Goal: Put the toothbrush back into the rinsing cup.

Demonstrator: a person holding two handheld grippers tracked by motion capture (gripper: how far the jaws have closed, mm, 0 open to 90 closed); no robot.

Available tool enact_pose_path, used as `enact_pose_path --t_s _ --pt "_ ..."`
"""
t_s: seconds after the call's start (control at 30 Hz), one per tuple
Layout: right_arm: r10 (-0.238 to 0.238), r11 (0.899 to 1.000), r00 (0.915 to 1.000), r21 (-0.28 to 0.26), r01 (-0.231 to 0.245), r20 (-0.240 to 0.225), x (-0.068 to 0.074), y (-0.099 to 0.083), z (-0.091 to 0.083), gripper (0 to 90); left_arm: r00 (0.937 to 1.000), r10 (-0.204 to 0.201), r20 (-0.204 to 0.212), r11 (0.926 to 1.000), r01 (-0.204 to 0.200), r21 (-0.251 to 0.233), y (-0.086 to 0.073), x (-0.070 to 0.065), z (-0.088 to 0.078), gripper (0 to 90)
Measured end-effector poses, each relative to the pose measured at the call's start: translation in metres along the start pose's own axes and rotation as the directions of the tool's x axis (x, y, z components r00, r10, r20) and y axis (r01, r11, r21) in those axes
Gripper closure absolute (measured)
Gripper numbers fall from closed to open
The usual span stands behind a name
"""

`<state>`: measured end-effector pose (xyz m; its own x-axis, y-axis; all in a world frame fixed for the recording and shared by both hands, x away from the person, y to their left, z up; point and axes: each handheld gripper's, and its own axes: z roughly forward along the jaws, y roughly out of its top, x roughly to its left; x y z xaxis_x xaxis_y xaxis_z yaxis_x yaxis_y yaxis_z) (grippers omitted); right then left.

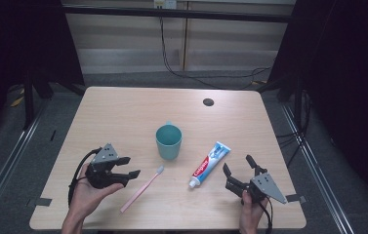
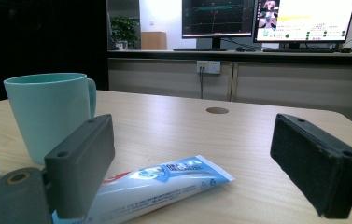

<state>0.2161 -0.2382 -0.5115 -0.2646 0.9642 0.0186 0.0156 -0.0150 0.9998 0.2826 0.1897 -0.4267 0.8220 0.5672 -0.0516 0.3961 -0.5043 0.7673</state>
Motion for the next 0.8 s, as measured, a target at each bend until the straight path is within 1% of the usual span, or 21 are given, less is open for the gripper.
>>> enact_pose_path --t_s 0.07,0.1,0.13,0.17,0.2,0.23,0.27,0.3,0.33,0.4,0.43,0.5,0.53,0.57,0.6,0.63,0.67,0.7,0.73,0.77,0.8 --pt "0.000 1.000 1.0000 -0.001 0.000 0.000 0.000 0.000 0.000 13.1 1.0000 0.000 0.007 0.9988 0.000 0.048 0.005 0.000 0.004 41.3" --pt "0.000 1.000 1.0000 -0.001 0.000 0.000 0.000 0.000 0.000 13.1 0.9999 0.008 -0.007 0.9982 -0.008 0.060 0.006 -0.001 0.006 41.3" --pt "0.000 1.000 1.0000 -0.001 0.000 0.000 0.000 0.000 0.000 13.1 0.9999 0.007 -0.008 0.9970 -0.006 0.077 0.008 -0.001 0.008 42.5" --pt "0.001 1.000 1.0000 -0.001 -0.001 0.001 0.000 0.000 0.000 13.1 1.0000 0.009 0.000 0.9963 -0.009 0.086 0.009 0.000 0.009 44.6" --pt "0.000 1.000 1.0000 -0.002 0.000 0.000 0.000 0.000 0.000 13.1 0.9998 0.004 0.021 0.9958 -0.006 0.091 0.012 -0.001 0.012 44.8" --pt "0.000 1.000 1.0000 -0.002 0.000 0.000 0.000 0.000 0.000 13.1 0.9998 0.004 0.021 0.9958 -0.006 0.091 0.012 -0.001 0.012 45.5" --pt "0.000 1.000 1.0000 -0.002 0.000 0.000 0.000 0.000 0.000 13.1 0.9996 0.006 0.028 0.9935 -0.009 0.114 0.013 -0.002 0.014 45.5" --pt "0.000 1.000 1.0000 -0.001 0.000 0.000 0.000 0.000 0.000 13.1 0.9993 0.002 0.036 0.9860 -0.008 0.167 0.017 -0.002 0.017 45.5" --pt "0.000 1.000 1.0000 -0.001 0.000 0.000 0.000 0.000 0.000 13.1 0.9993 0.002 0.036 0.9860 -0.008 0.167 0.017 -0.002 0.017 45.5" --pt "0.000 1.000 1.0000 -0.001 0.000 0.000 0.000 0.000 0.000 13.1 0.9996 0.006 0.026 0.9778 -0.012 0.209 0.019 -0.003 0.018 45.5" --pt "0.001 1.000 1.0000 -0.001 -0.001 0.001 0.000 0.000 0.000 13.1 0.9991 -0.012 0.040 0.9756 0.003 0.219 0.020 -0.002 0.019 45.6" --pt "0.000 1.000 1.0000 -0.002 0.000 0.001 0.000 0.000 0.000 13.1 0.9983 -0.015 0.057 0.9703 0.001 0.242 0.021 -0.003 0.020 45.9" --pt "0.000 1.000 1.0000 -0.001 0.000 0.001 0.000 0.000 0.000 13.1 0.9972 -0.023 0.071 0.9665 0.004 0.257 0.021 -0.002 0.021 47.1" --pt "0.000 1.000 1.0000 -0.001 0.000 0.001 0.000 0.000 0.000 13.1 0.9970 -0.028 0.073 0.9626 0.008 0.271 0.021 -0.002 0.022 47.6" --pt "0.000 1.000 1.0000 -0.001 0.000 0.000 0.000 0.000 0.000 13.1 0.9965 -0.040 0.073 0.9569 0.017 0.290 0.021 -0.001 0.023 47.6" --pt "0.000 1.000 1.0000 -0.001 0.000 0.001 0.000 0.000 0.000 13.1 0.9948 -0.064 0.079 0.9433 0.035 0.330 0.021 0.000 0.026 47.5" --pt "0.000 1.000 1.0000 -0.001 0.000 0.000 0.000 0.000 0.000 13.1 0.9937 -0.067 0.090 0.9374 0.031 0.347 0.020 0.001 0.028 46.4" --pt "0.000 1.000 1.0000 -0.001 0.000 0.001 0.000 0.000 0.000 13.1 0.9937 -0.067 0.090 0.9374 0.031 0.347 0.020 0.001 0.028 44.5" --pt "0.000 1.000 1.0000 -0.001 0.000 0.001 0.000 0.000 0.000 13.1 0.9925 -0.080 0.093 0.9330 0.041 0.357 0.020 0.001 0.030 44.5" --pt "0.000 1.000 1.0000 -0.001 0.000 0.001 0.000 0.000 0.000 13.1 0.9915 -0.079 0.103 0.9237 0.034 0.382 0.020 0.001 0.032 43.7" --pt "0.000 1.000 1.0000 -0.001 0.000 0.001 0.000 0.000 0.000 13.1 0.9915 -0.079 0.103 0.9237 0.034 0.382 0.020 0.001 0.032 43.8"
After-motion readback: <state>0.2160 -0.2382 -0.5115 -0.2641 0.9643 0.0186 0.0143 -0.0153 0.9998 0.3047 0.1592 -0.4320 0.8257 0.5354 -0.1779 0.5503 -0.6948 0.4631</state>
